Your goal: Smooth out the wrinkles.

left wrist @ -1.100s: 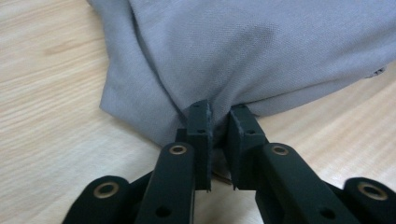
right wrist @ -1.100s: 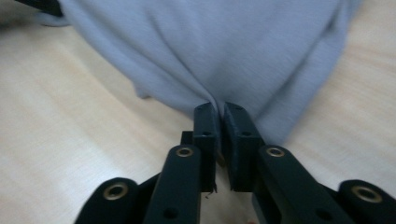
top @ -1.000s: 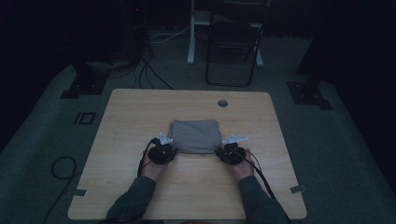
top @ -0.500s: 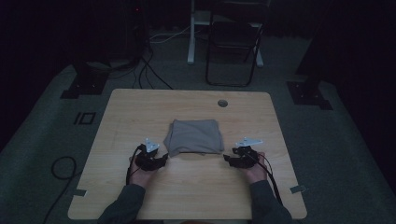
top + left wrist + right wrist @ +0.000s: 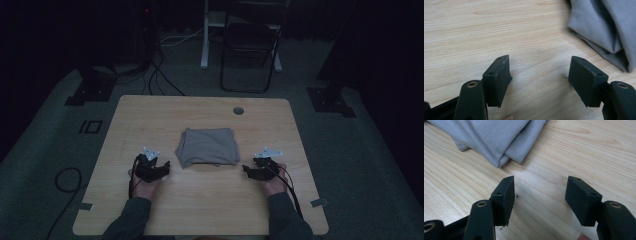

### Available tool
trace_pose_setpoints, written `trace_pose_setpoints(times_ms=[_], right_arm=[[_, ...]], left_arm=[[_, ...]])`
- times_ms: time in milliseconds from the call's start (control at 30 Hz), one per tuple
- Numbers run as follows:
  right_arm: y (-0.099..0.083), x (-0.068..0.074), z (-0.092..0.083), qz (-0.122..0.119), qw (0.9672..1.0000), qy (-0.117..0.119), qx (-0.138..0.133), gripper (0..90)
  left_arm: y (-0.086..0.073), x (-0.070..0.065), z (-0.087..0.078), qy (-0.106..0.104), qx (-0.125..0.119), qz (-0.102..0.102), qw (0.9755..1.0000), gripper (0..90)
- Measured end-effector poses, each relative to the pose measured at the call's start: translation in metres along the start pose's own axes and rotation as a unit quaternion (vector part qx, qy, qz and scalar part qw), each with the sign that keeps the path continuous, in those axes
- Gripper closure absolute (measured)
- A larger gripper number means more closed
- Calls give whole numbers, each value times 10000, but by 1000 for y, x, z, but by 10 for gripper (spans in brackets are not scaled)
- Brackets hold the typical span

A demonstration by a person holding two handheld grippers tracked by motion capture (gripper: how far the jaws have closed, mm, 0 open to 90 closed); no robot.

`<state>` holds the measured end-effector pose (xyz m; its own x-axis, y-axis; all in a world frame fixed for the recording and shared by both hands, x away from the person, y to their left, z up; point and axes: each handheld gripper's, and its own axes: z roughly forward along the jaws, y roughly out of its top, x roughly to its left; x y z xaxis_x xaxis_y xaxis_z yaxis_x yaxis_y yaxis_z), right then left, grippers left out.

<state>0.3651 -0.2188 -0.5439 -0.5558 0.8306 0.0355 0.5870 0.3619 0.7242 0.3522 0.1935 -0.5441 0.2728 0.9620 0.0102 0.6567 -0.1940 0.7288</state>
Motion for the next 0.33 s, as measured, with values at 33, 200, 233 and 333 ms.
trace_pose_setpoints(times_ms=[33, 200, 233, 333], right_arm=[[0, 1, 1, -23, 10000, -31, -12, 399], [0, 2, 3, -99, 9999, -94, -56, 387], [0, 2, 3, -103, 9999, -93, -67, 387], [0, 1, 4, -98, 9999, -96, -99, 386]], left_arm=[[0, 0, 0, 18, 0, -9, 10000, 334], [0, 1, 0, 58, 5, -52, 10000, 316], [0, 1, 0, 61, 3, -67, 10000, 316], [0, 2, 0, 66, 0, -100, 9999, 313]])
